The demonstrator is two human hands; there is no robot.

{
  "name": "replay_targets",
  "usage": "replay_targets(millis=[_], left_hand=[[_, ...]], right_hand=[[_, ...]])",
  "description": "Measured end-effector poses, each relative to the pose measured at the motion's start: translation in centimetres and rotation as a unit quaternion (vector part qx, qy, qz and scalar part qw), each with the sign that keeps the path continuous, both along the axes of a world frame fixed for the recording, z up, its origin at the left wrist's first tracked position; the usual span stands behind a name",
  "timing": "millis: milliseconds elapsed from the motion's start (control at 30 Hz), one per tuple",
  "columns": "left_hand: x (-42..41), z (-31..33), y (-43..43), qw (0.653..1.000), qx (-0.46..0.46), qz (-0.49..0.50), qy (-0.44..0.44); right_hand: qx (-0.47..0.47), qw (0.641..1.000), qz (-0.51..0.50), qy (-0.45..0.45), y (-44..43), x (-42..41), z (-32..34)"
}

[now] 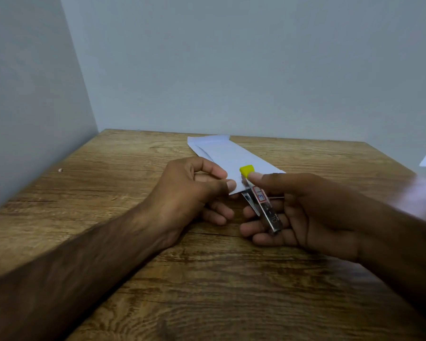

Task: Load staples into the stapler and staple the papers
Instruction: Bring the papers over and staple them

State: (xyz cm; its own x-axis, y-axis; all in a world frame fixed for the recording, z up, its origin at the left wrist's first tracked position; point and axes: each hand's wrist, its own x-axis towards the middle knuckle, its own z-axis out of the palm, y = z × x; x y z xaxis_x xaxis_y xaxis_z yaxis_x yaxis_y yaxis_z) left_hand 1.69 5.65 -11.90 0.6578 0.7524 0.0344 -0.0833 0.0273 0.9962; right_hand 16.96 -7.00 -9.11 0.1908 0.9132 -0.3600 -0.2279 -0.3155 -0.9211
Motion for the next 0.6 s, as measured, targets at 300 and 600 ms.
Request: replay_targets(millis=[300,600], left_hand=[[0.25,-0.1,-0.46,0.998,0.053,-0.006,-0.014],[0.14,0.12,-0.87,0.994,0.102,-0.028,-0.019]], right_hand=[[0.009,1.0,-0.02,-0.003,0.75,-0.65,0.04],[0.046,0.998,-0.024,-0.021,1.03,-0.99,-0.4]])
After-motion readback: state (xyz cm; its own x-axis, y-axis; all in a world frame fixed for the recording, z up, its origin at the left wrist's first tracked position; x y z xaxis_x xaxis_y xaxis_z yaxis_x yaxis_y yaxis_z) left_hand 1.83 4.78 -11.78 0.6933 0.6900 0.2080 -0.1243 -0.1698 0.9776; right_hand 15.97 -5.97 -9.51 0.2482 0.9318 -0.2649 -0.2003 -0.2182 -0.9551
